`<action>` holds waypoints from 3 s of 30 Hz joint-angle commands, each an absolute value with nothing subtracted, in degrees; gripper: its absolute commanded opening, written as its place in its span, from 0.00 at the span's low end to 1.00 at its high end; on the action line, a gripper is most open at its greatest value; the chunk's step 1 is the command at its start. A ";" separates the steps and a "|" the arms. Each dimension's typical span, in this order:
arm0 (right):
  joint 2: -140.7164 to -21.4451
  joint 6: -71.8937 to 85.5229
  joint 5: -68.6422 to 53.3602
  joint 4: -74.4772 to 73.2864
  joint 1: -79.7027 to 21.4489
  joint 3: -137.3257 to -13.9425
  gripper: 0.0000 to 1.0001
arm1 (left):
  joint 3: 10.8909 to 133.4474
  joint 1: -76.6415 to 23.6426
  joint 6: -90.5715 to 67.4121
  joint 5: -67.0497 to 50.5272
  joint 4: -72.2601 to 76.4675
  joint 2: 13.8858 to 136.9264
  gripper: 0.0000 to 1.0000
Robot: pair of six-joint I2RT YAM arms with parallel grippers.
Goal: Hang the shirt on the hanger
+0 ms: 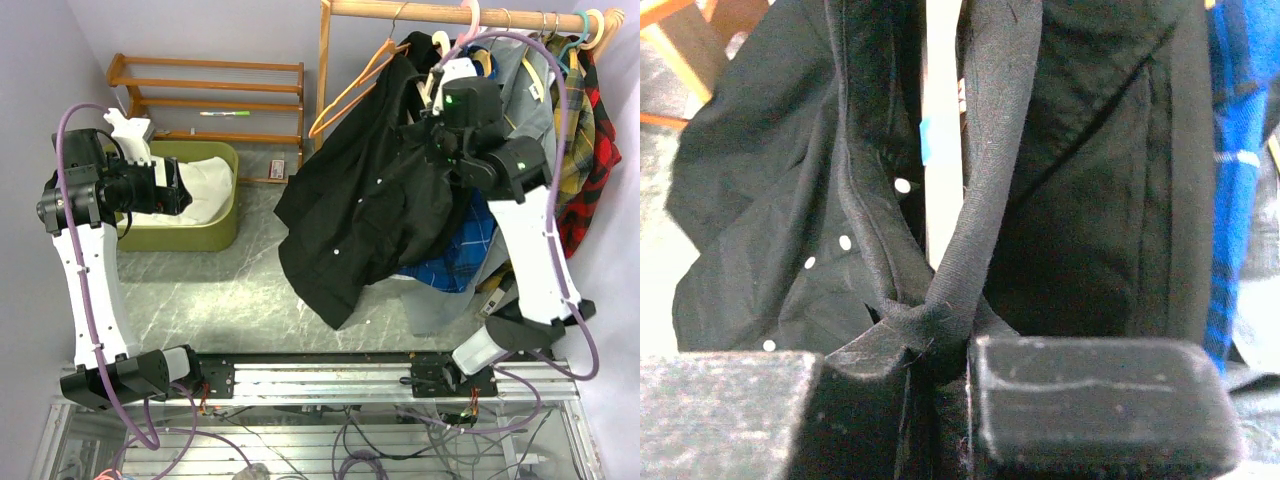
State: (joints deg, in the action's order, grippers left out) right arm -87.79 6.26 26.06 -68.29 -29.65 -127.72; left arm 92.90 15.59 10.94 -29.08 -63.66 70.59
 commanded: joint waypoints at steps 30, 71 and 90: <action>-99.38 -3.97 32.57 -49.77 -23.78 -139.97 0.00 | 91.58 15.75 11.67 -33.77 -62.98 69.80 0.99; -107.08 -4.20 6.75 -50.12 -13.71 -141.59 0.00 | 91.41 15.74 12.57 -35.53 -63.11 72.41 0.99; -95.57 3.93 12.96 -48.86 -14.96 -134.70 1.00 | 93.10 15.78 12.81 -30.39 -63.96 72.17 0.99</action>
State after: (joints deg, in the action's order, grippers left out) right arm -104.88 0.89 7.90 -52.10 -14.41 -136.20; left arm 91.29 15.59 12.14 -33.36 -63.68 72.27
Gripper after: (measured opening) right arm 0.930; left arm 0.987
